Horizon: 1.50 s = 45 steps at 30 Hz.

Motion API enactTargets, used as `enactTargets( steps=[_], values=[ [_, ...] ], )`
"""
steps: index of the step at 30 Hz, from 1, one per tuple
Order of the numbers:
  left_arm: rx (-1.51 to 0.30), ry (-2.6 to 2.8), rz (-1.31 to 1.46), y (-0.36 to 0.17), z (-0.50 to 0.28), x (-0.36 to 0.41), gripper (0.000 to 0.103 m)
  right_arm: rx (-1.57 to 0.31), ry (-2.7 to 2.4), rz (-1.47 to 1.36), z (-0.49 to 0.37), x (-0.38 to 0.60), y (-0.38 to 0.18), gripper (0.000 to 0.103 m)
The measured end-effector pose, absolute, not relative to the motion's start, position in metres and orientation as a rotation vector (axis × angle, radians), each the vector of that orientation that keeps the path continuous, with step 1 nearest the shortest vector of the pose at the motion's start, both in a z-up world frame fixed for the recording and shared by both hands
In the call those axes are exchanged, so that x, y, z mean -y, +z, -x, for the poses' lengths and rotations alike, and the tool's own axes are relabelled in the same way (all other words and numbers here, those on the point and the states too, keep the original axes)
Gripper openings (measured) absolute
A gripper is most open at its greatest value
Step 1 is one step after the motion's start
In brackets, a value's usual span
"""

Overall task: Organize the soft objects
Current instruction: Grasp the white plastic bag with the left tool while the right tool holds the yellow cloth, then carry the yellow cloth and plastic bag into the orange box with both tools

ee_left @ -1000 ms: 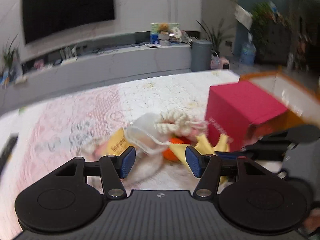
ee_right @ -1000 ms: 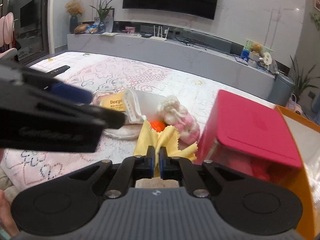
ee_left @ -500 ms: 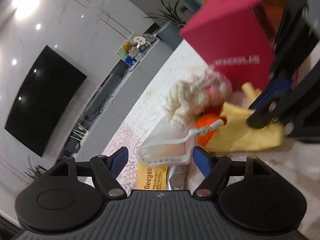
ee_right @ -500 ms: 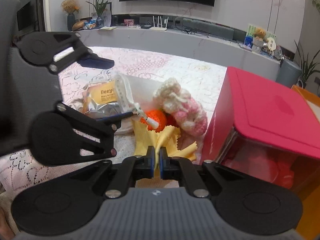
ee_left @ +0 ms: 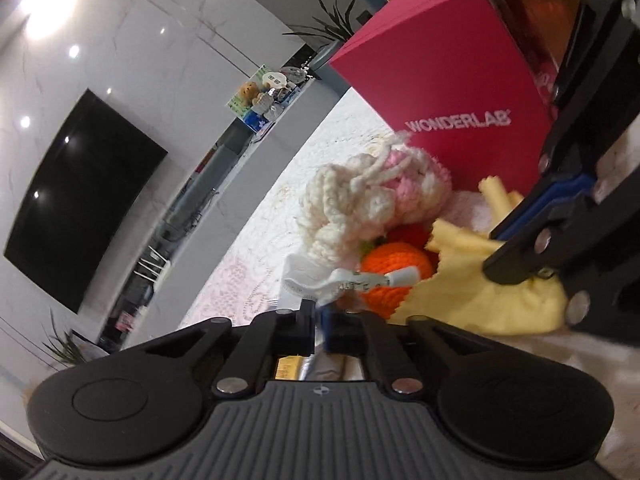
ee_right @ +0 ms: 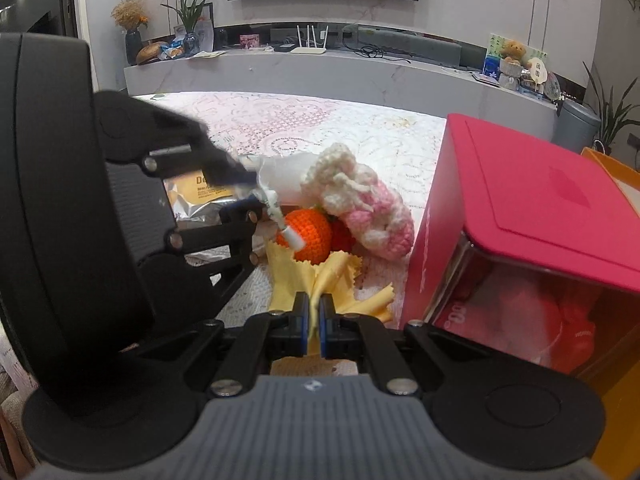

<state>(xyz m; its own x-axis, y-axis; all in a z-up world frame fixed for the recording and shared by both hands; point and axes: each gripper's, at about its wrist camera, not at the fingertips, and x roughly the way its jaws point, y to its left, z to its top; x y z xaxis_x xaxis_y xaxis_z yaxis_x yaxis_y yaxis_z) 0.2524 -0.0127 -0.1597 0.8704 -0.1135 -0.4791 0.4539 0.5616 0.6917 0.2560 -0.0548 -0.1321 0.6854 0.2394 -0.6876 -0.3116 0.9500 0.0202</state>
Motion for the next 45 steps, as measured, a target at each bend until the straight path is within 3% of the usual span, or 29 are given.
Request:
enactTargets(
  steps=[27, 45],
  values=[
    [-0.431, -0.218, -0.557, -0.061, -0.21, -0.024, 0.001, -0.592, 0.318, -0.019, -0.214, 0.074, -0.095, 0.002],
    [-0.431, -0.143, -0.521, -0.018, -0.134, -0.005, 0.001, -0.47, 0.334, -0.052, -0.148, 0.094, -0.052, 0.002]
  ],
)
